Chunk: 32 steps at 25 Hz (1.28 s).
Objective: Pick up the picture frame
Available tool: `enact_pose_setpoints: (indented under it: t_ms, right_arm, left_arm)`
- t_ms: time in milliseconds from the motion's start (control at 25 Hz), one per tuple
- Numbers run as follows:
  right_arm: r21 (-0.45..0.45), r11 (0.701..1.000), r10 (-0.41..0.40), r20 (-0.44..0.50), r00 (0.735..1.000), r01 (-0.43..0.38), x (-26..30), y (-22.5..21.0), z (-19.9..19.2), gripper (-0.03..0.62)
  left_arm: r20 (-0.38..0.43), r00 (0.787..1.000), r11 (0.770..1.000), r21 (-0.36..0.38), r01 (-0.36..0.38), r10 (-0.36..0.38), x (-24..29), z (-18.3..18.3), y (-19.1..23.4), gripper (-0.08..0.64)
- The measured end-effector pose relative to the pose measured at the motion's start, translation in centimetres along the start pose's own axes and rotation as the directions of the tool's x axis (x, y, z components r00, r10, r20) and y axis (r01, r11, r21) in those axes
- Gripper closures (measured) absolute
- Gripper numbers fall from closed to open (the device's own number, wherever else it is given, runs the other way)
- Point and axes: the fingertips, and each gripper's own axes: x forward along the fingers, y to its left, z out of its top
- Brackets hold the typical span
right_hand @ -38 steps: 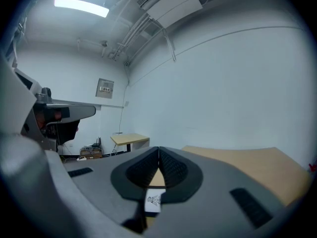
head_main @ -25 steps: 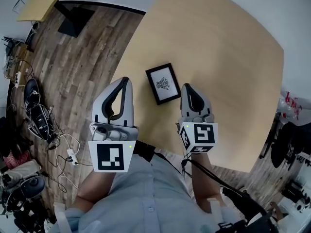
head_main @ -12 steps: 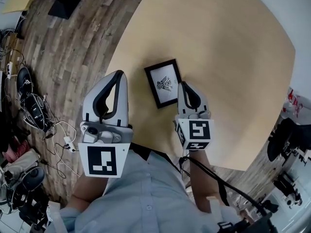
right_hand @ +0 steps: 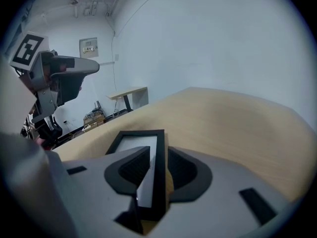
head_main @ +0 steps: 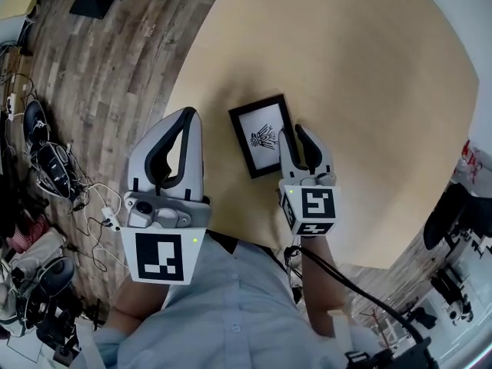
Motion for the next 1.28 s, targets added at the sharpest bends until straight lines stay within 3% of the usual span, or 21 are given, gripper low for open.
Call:
enact_pose_setpoints:
  t_ms: [360,720,1280]
  right_arm:
    - [0.023,1.000,0.018,-0.033,0.999,-0.017,0.1,0.2,-0.8,0.479]
    - [0.130,0.983,0.147,-0.130,0.981,-0.130,0.5,0.5,-1.0,0.494]
    - [0.083,0.995,0.068,-0.050,0.996,-0.063,0.0,0.3,-0.2,0.531]
  left_arm:
    - [-0.031,0.999,1.000,-0.020,0.013,-0.014,0.9,-1.1,0.2,0.558]
    - [-0.049,0.998,0.999,-0.034,0.025,-0.027,1.7,-1.6,0.4,0.558]
    - [-0.010,1.000,0.999,-0.029,0.022,-0.022,0.6,-0.7,0.1,0.558]
